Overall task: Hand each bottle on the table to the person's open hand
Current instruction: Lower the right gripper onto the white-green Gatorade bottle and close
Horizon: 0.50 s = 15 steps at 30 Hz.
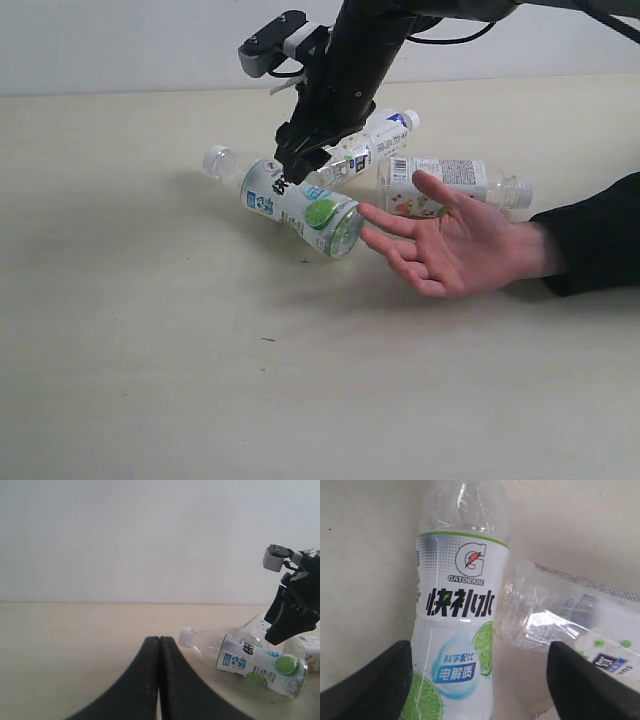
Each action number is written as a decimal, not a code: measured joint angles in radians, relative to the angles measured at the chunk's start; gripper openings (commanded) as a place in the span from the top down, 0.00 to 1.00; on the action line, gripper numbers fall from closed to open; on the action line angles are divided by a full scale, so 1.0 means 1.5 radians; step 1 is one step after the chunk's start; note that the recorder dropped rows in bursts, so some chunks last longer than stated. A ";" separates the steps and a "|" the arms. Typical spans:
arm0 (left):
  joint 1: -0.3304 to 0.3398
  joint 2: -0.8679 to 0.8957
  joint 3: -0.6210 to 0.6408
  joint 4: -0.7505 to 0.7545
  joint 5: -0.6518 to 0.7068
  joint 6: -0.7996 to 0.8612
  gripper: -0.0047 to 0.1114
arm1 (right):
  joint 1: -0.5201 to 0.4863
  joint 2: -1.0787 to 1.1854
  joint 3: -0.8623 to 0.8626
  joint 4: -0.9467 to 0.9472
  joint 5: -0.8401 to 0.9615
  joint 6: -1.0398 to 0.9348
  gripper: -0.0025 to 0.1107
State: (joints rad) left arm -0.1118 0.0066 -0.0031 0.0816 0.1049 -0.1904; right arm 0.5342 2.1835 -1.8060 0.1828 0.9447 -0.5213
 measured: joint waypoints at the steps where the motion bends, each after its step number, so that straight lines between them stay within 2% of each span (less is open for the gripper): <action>1: 0.000 0.000 0.000 0.000 0.000 0.000 0.95 | 0.000 0.000 0.000 -0.002 0.000 0.000 0.34; 5: 0.000 0.000 0.000 0.000 0.000 0.000 0.95 | 0.000 0.000 0.000 -0.009 0.000 -0.015 0.33; 9: 0.000 0.000 0.000 0.000 0.000 0.000 0.95 | 0.000 0.011 -0.001 -0.018 0.000 -0.032 0.28; 15: 0.000 0.000 0.000 0.000 0.000 0.000 0.95 | 0.000 0.036 -0.001 -0.021 -0.009 -0.052 0.28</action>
State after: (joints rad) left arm -0.1118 0.0066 -0.0031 0.0816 0.1049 -0.1904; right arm 0.5342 2.2369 -1.8075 0.1515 0.9308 -0.5986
